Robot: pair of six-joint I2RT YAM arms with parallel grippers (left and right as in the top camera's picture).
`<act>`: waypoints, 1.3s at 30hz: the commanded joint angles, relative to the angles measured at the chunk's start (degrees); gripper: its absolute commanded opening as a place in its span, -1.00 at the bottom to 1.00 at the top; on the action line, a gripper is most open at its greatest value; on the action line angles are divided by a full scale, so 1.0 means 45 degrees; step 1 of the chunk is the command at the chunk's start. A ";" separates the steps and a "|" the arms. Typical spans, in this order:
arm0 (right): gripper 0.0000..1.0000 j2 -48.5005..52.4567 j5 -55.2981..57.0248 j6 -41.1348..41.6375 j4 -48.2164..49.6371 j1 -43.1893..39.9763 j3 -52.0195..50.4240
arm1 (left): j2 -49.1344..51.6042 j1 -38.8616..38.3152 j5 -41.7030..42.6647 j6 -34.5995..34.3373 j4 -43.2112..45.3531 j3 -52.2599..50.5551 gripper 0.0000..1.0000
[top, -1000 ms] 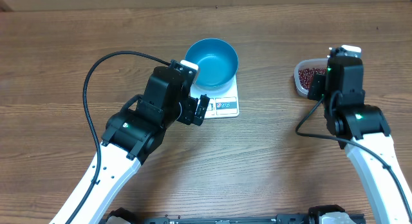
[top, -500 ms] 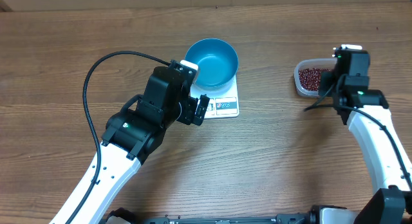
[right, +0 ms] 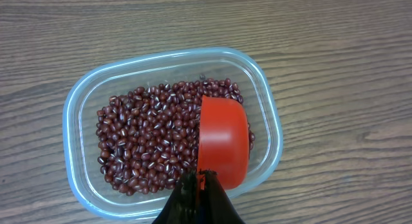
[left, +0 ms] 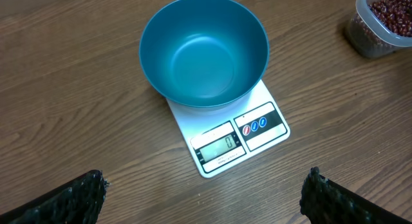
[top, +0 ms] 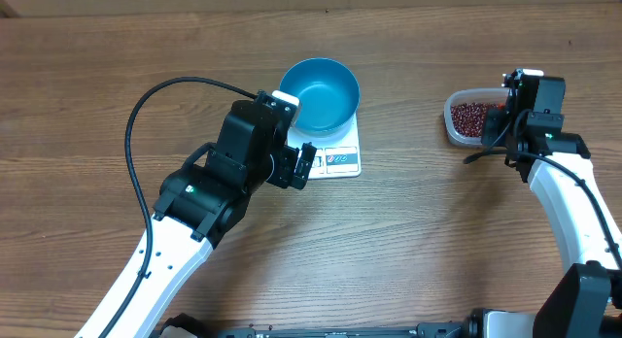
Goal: Scoop item into bowl and weigh 150g on scale
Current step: 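Move the red scoop over the bean tub with the right gripper, then dip the red scoop into the beans and scoop with the right gripper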
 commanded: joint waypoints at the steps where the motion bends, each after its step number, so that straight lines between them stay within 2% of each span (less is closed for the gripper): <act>1: -0.93 0.0185 -0.0185 -0.0223 0.0024 -0.0102 0.0019 | -0.0010 0.0053 -0.0126 0.0058 0.0044 0.0359 0.99; 18: -0.92 0.0884 -0.2239 -0.0209 -0.0097 -0.0170 0.0019 | -0.0010 0.0053 -0.0126 0.0058 0.0044 0.0359 0.99; 30: -0.92 0.0889 -0.4677 -0.0155 -0.0053 -0.1525 -0.0384 | -0.0010 0.0053 -0.0126 0.0058 0.0044 0.0359 0.99; 39: -0.93 0.0908 -0.5484 -0.0112 0.0568 -0.1574 -0.1117 | -0.0010 0.0053 -0.0126 0.0058 0.0044 0.0359 0.99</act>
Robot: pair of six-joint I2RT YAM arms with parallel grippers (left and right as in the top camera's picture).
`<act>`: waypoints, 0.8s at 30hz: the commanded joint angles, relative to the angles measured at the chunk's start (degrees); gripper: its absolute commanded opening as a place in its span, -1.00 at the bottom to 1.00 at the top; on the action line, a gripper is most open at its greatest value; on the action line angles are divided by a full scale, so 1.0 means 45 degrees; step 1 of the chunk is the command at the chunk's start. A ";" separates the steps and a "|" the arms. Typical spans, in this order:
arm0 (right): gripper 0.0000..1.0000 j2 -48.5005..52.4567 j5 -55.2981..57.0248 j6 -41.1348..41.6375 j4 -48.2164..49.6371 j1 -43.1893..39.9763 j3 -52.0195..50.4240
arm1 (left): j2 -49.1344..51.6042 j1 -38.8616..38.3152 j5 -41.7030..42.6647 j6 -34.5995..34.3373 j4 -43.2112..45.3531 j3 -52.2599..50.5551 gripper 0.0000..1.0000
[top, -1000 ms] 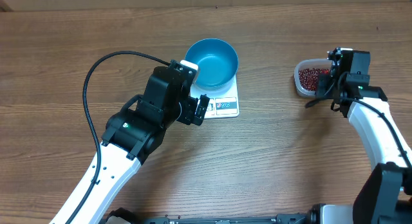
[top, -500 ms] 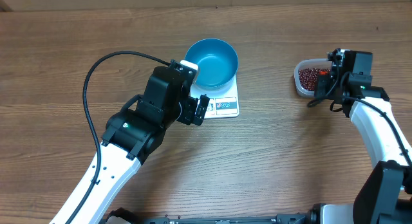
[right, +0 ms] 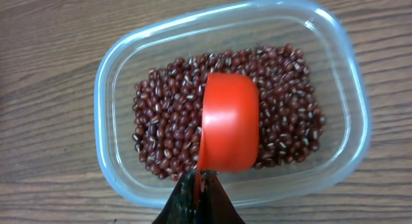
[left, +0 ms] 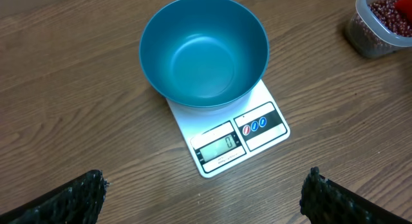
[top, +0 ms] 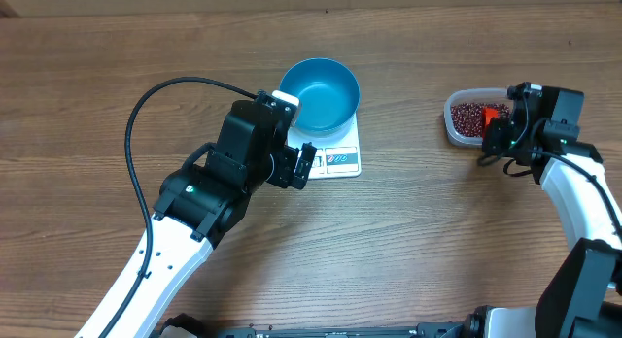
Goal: Scoop item into bowl and weigh 150g on scale
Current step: 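Dip the red scoop into the beans and scoop with the right gripper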
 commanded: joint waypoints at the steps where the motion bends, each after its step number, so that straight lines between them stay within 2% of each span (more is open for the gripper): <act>1: -0.93 0.0112 -0.0942 0.0034 -0.0024 0.0010 -0.0340 | -0.0010 0.0053 -0.0121 0.0058 0.0044 0.0359 0.99; 13: -0.93 0.0180 -0.1637 0.0034 0.0335 0.0010 -0.0350 | -0.0010 0.0053 -0.0121 0.0058 0.0039 0.0359 0.99; 17: -0.93 0.0806 -0.1753 0.0039 0.0437 0.0005 -0.0350 | -0.0010 0.0053 -0.0121 0.0058 0.0044 0.0359 0.99; 24: -0.93 0.1112 -0.3701 0.0039 0.0763 -0.0520 -0.0350 | -0.0010 0.0053 -0.0121 0.0058 0.0044 0.0359 0.99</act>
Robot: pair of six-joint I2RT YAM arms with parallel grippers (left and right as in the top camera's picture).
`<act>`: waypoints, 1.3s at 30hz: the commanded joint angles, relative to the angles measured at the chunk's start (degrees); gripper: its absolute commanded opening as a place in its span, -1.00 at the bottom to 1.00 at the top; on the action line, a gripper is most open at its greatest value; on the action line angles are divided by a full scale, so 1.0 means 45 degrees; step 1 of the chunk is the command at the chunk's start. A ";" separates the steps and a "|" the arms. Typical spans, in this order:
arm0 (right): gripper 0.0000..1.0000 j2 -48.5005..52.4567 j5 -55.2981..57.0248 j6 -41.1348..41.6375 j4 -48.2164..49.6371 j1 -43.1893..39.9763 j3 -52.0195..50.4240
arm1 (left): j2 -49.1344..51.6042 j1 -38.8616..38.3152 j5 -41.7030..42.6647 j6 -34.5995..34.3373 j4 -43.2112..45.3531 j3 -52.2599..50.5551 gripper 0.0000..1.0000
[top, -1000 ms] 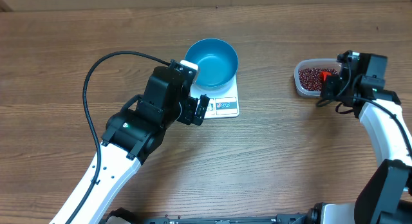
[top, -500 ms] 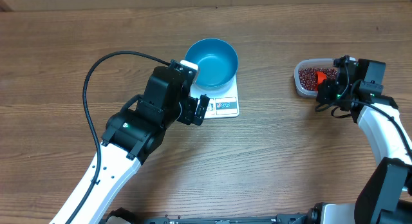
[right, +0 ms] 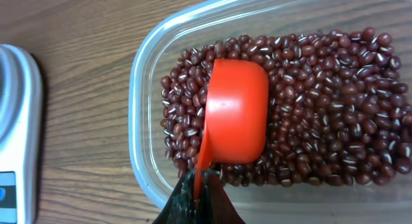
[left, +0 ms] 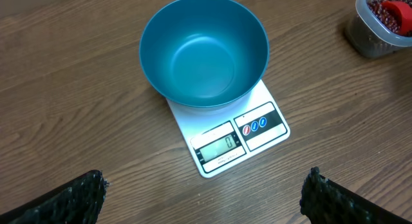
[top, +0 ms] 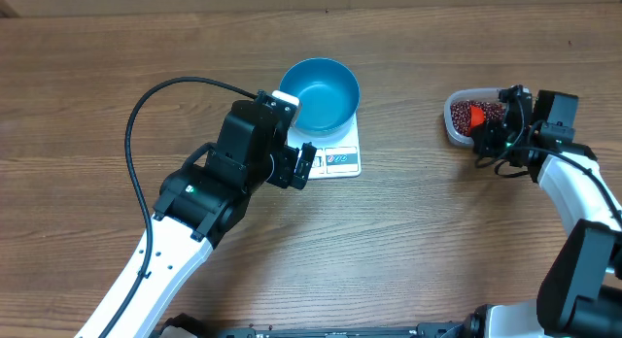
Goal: Scoop item into bowl and weigh 150g on scale
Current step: 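Dip the red scoop into the beans and scoop with the right gripper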
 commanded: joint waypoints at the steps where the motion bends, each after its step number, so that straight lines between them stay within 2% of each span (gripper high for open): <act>1: -0.93 0.0262 -0.1433 0.0034 -0.0053 -0.0359 -0.0126 | -0.0010 0.0053 -0.0121 0.0058 0.0044 0.0359 0.99; 23: -0.93 0.0262 -0.1870 0.0379 -0.0063 -0.0554 -0.0126 | -0.0010 0.0053 -0.0121 0.0058 0.0044 0.0359 0.99; 39: -0.93 0.0262 -0.2195 0.1336 0.0131 -0.0894 -0.0126 | -0.0010 0.0053 -0.0121 0.0058 0.0039 0.0359 0.99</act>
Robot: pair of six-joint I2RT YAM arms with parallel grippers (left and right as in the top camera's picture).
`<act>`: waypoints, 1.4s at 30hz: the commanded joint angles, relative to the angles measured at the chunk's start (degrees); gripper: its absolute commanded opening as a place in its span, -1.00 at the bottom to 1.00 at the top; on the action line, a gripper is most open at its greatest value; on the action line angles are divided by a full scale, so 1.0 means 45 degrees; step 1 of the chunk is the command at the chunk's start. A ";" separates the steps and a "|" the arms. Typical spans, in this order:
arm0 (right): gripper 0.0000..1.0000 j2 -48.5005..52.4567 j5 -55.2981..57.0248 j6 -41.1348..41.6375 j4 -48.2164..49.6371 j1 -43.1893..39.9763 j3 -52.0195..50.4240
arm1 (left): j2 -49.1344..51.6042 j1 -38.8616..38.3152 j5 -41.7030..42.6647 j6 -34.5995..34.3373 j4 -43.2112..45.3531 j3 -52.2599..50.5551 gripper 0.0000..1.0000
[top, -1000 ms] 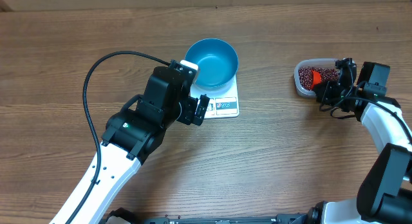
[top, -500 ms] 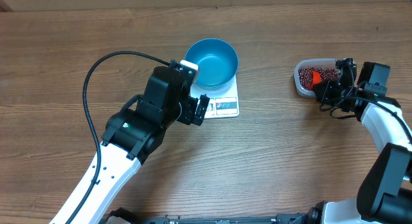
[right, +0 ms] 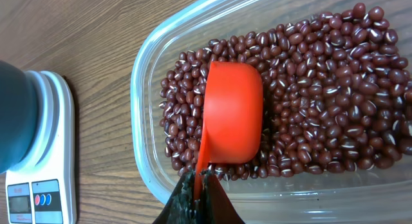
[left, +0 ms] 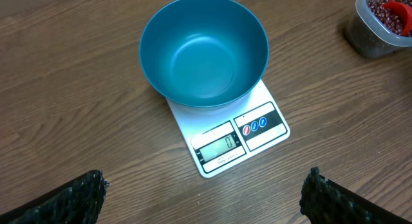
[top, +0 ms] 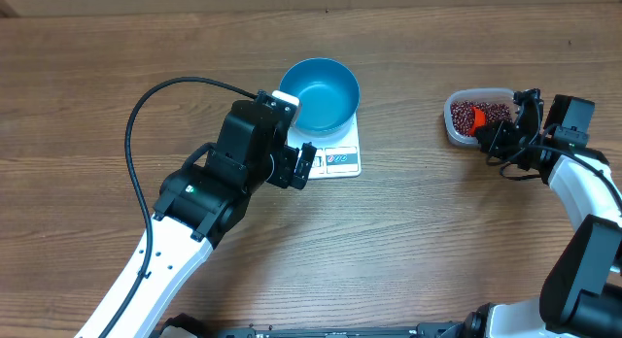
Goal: Scoop item into bowl and weigh 150g on scale
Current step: 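Dip the red scoop into the beans and scoop with the right gripper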
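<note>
An empty blue bowl [left: 203,50] sits on the white scale [left: 228,140], whose display reads 0. My left gripper [left: 203,201] hangs open above the table just in front of the scale. At the right, a clear tub [right: 145,114] holds red beans [right: 322,102]. My right gripper [right: 201,185] is shut on the thin handle of a red scoop [right: 233,111], whose cup lies bottom-up on the beans at the tub's left end. In the overhead view the right gripper [top: 493,136] is at the tub's near right side.
The wooden table [top: 408,251] carries only the scale and the tub [top: 476,115]. A black cable [top: 160,105] loops from the left arm over the table's left half.
The right wrist has drawn back slightly to the right and turned; the scale and bowl show further into its view. The scoop still lies bottom-up on the beans. The left arm has not moved.
The right gripper held the scoop bottom-up over the beans near the tub's right side. Then the wrist turned and the scoop lay nearer the tub's middle, then at its left end toward the scale, where it stays now. The scale has read 0 throughout.
</note>
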 commanded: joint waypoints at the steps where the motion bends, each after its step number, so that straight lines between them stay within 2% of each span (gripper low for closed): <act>1: -0.93 0.0102 -0.0704 0.0185 0.0092 -0.0034 -0.0092 | -0.0010 0.0053 -0.0121 0.0058 0.0044 0.0359 0.99; 27: -0.93 0.0131 -0.2098 0.0525 0.0044 -0.1039 -0.0092 | -0.0010 0.0053 -0.0121 0.0058 0.0034 0.0359 0.99; 32: -0.93 0.0840 -0.2181 0.0903 0.0112 -0.1122 -0.0092 | -0.0010 0.0053 -0.0121 0.0058 0.0034 0.0359 0.99; 42: -0.93 0.1447 -0.4833 0.0894 0.0131 -0.2613 -0.0092 | -0.0010 0.0053 -0.0121 0.0058 0.0034 0.0359 0.99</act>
